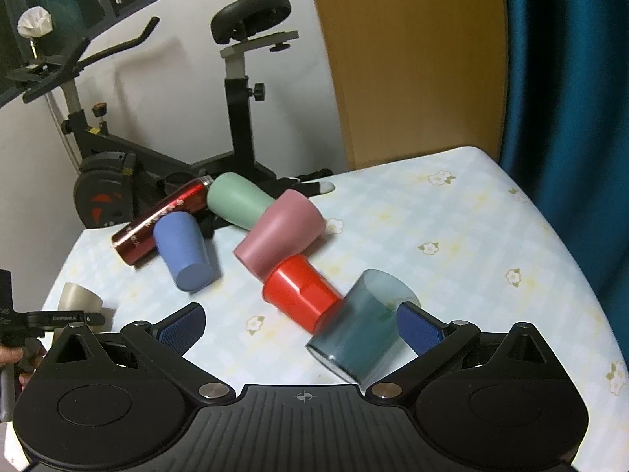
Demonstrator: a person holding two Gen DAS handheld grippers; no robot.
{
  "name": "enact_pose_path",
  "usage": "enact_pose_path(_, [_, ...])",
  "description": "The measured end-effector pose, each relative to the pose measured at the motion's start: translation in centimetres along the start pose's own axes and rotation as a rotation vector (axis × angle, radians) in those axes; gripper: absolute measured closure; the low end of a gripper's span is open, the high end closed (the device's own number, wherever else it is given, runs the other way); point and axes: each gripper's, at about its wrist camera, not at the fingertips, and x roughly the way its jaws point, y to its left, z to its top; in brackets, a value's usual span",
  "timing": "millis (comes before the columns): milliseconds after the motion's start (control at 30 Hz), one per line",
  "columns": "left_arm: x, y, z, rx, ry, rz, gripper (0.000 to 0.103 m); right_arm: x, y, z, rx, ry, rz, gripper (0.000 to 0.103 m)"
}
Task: Flip cup upright
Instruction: 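Lift the beige cup with the left gripper and carry it toward the right gripper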
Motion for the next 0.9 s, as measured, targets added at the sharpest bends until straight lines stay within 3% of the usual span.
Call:
enact_pose_path(300, [-6.8,-1.2,-2.4,-0.013,-0.026,-0.003,0.032,-3.7,0.3,-0.7,0.003,-0.040,0.039,0.000])
enact_pose_path(500, [-10.3,-5.5,-6.9,-0.047,-0.048,-0.100,0.032,-4.8,-0.7,-2.2,-0.004,-0.044,0.018,0.000])
enact_pose_path(700, [-8.7,-11.9,-11.0,-0.069,0.006,-0.192,0.032,-5.1,-2.5,-4.0,-0.009,-0.023,-0.007,0.000])
enact_pose_path(900, [-4.7,-17.0,-12.1,-0.093,0.068,-0.216,0.032,-5.6,-5.1,-5.6,0.005,-0.017,-0.033,0.000])
